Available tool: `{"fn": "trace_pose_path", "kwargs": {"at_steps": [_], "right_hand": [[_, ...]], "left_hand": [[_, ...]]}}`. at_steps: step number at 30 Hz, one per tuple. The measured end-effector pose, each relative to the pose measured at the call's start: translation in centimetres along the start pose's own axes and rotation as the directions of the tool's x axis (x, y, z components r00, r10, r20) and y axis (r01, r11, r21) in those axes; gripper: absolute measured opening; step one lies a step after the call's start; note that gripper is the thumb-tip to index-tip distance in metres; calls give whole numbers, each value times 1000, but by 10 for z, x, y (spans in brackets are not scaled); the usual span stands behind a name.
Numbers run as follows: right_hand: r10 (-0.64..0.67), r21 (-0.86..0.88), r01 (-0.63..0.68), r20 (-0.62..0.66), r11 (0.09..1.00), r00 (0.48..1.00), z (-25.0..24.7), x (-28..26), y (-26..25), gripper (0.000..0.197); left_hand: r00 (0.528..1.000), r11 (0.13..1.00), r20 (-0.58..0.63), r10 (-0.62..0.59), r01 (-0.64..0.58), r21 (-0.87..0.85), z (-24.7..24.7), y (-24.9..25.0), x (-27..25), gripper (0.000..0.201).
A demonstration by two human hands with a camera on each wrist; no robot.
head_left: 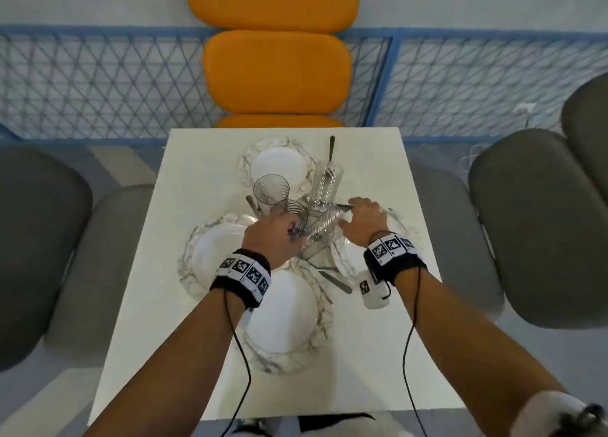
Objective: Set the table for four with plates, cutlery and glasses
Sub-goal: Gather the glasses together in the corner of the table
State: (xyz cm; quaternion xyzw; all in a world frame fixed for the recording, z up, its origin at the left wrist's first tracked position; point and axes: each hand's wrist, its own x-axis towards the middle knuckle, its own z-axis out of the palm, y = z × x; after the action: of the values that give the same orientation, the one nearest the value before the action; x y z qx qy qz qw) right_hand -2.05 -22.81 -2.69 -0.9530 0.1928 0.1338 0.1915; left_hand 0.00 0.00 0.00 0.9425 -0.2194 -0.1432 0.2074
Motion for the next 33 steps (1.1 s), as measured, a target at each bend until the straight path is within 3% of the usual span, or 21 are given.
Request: {"fn": "trace_pose_path", "kwargs": {"at_steps": [3, 7, 11, 15, 24, 29, 33], "right_hand": [[24, 0, -24, 96, 1000, 995, -1, 7, 3, 51], [19, 123, -31, 97, 992, 995, -3, 9, 4, 15], [-45, 355, 2, 113, 935, 993, -4, 11, 7, 11], [-104, 455, 97, -9, 885, 994, -23, 6, 9, 13], [-60, 396, 202, -342, 896, 938, -86, 26, 44, 10], [-24, 318, 193, -466, 928, 884, -105, 61, 72, 8], [-14, 285, 165, -468, 944, 884, -103, 102, 99, 8]], "left_hand": [[999, 998, -18, -43, 44, 40, 4, 1, 4, 29], [997, 996, -38, -65, 67, 63, 10, -2, 5, 18], [992, 997, -125, -30, 38, 60, 13, -6, 10, 11], [983, 998, -173, 61, -55, 42, 11, -4, 17, 9], [943, 972, -249, 222, -235, -22, -16, 35, 42, 9], [931, 960, -287, 225, -263, -101, -33, 73, 87, 16], [948, 964, -275, 162, -212, -160, -20, 99, 144, 20]]}}
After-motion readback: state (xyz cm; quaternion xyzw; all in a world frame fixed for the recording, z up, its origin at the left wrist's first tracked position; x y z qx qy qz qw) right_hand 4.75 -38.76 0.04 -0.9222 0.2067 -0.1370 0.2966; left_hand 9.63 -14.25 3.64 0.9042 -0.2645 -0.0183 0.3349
